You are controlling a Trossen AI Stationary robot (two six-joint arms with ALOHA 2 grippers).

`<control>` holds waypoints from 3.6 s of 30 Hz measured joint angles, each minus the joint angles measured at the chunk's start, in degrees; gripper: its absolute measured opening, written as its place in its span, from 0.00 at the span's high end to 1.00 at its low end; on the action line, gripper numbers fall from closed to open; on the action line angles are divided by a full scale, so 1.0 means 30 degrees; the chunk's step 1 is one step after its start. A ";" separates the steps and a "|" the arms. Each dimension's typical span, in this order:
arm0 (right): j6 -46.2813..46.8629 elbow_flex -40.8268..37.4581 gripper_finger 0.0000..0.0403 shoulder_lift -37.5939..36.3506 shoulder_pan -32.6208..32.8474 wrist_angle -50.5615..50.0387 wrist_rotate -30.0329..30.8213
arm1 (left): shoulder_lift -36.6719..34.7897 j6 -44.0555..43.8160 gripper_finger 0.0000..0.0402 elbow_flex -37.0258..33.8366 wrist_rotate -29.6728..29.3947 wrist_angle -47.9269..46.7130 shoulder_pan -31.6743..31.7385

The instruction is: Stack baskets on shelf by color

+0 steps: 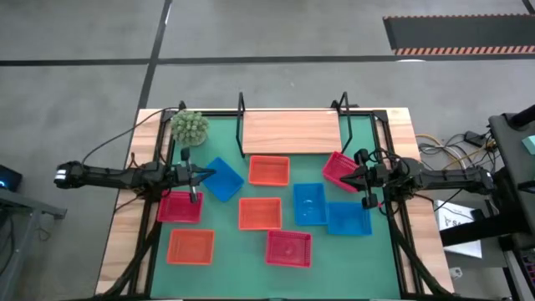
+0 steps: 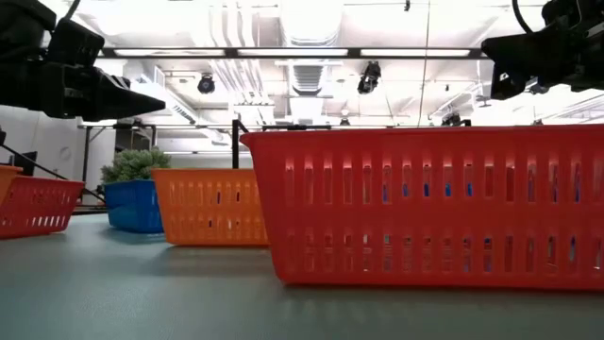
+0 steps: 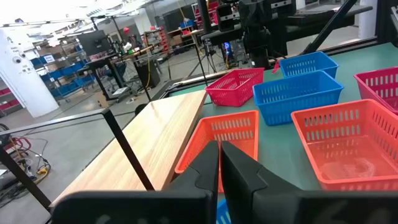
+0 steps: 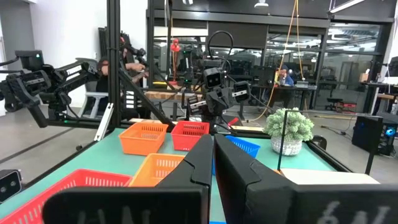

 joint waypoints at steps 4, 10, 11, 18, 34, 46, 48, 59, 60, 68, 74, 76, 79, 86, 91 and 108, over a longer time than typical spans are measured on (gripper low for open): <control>0.0000 0.0000 0.98 0.0004 -0.0002 -0.0001 0.0006 | -0.0003 0.0000 1.00 0.0000 0.0000 0.0000 -0.0007; 0.0000 0.0000 0.98 0.0000 0.0000 0.0000 0.0000 | -0.0003 0.0000 1.00 0.0000 0.0000 0.0000 -0.0004; 0.0000 0.0000 0.98 0.0002 -0.0005 -0.0001 0.0007 | 0.0000 0.0000 1.00 0.0000 0.0000 0.0000 -0.0007; 0.0000 0.0000 0.98 0.0004 0.0000 -0.0006 0.0001 | -0.0001 0.0000 1.00 0.0000 0.0000 0.0000 0.0000; 0.0000 0.0000 0.98 0.0004 0.0000 -0.0003 0.0006 | 0.0000 0.0000 1.00 0.0000 0.0000 0.0000 -0.0007; 0.0000 0.0000 0.98 0.0004 0.0000 0.0001 0.0002 | 0.0000 0.0000 1.00 0.0000 0.0000 0.0000 -0.0007; 0.0000 0.0000 0.98 -0.0003 -0.0006 0.0000 0.0007 | -0.0007 0.0000 1.00 0.0000 0.0000 0.0000 -0.0007; 0.0000 0.0000 0.98 0.0004 0.0000 0.0001 0.0006 | -0.0001 0.0000 1.00 0.0000 0.0000 0.0000 -0.0001; 0.0000 0.0000 0.98 0.0004 0.0000 0.0001 0.0007 | -0.0005 0.0000 1.00 0.0000 0.0000 0.0000 -0.0002; 0.0000 0.0000 0.98 0.0002 0.0000 -0.0004 0.0007 | -0.0002 0.0000 1.00 0.0000 0.0000 0.0000 -0.0006; 0.0000 0.0000 0.98 0.0004 -0.0007 -0.0006 0.0000 | 0.0000 0.0000 1.00 0.0000 0.0000 0.0000 -0.0007; 0.0000 0.0000 0.98 0.0002 0.0000 0.0001 0.0002 | 0.0000 0.0000 1.00 0.0000 0.0000 0.0000 -0.0007; 0.0000 0.0000 0.98 -0.0002 0.0000 -0.0005 0.0006 | 0.0000 0.0000 1.00 0.0000 0.0000 0.0000 -0.0005; 0.4964 0.0000 0.98 0.0004 0.0036 0.0023 -0.0321 | 0.0014 -0.6705 1.00 0.0007 0.1041 0.2682 -0.0029; 0.7931 0.0000 0.98 0.0004 0.0036 0.0025 0.0482 | -0.0044 -1.3357 1.00 0.0083 0.0430 0.6132 0.0000; 0.4998 0.0000 0.98 -0.0003 0.0036 0.1078 0.2745 | 0.4615 -1.0958 1.00 0.3001 0.0925 1.4667 -0.0007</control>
